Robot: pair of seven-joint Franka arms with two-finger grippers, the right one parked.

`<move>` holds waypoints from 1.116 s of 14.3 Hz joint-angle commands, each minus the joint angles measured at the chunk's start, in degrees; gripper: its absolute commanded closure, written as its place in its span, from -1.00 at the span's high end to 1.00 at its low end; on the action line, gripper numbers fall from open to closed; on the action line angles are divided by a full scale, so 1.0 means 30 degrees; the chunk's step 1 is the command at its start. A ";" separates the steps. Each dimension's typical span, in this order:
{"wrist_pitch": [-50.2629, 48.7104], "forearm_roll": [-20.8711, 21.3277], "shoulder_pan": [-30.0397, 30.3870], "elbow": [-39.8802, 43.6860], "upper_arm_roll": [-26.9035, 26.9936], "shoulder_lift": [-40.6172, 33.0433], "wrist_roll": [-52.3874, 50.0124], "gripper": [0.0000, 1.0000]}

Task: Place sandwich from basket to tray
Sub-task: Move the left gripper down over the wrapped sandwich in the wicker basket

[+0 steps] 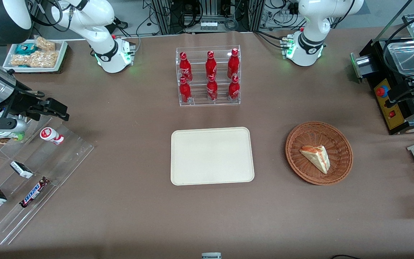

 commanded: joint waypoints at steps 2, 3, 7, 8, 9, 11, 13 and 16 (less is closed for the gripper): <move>-0.1057 0.0212 -0.0052 0.0032 -0.0103 0.0110 -0.1307 1.00; -0.0913 0.0241 -0.0139 -0.0490 -0.0190 0.0286 -0.1575 1.00; 0.3903 0.0183 -0.0169 -0.6016 -0.0688 0.0699 -0.1897 1.00; 0.5952 0.0066 -0.0169 -0.7715 -0.0805 0.0698 -0.2857 1.00; 0.7713 0.0036 -0.0198 -0.8950 -0.0981 0.0785 -0.4462 1.00; 1.1288 0.0036 -0.0198 -1.0975 -0.1421 0.1309 -0.8849 1.00; 1.3433 0.0065 -0.0315 -1.1597 -0.1918 0.2450 -1.2869 1.00; 1.5140 0.0123 -0.0490 -1.1600 -0.2066 0.3712 -1.4699 1.00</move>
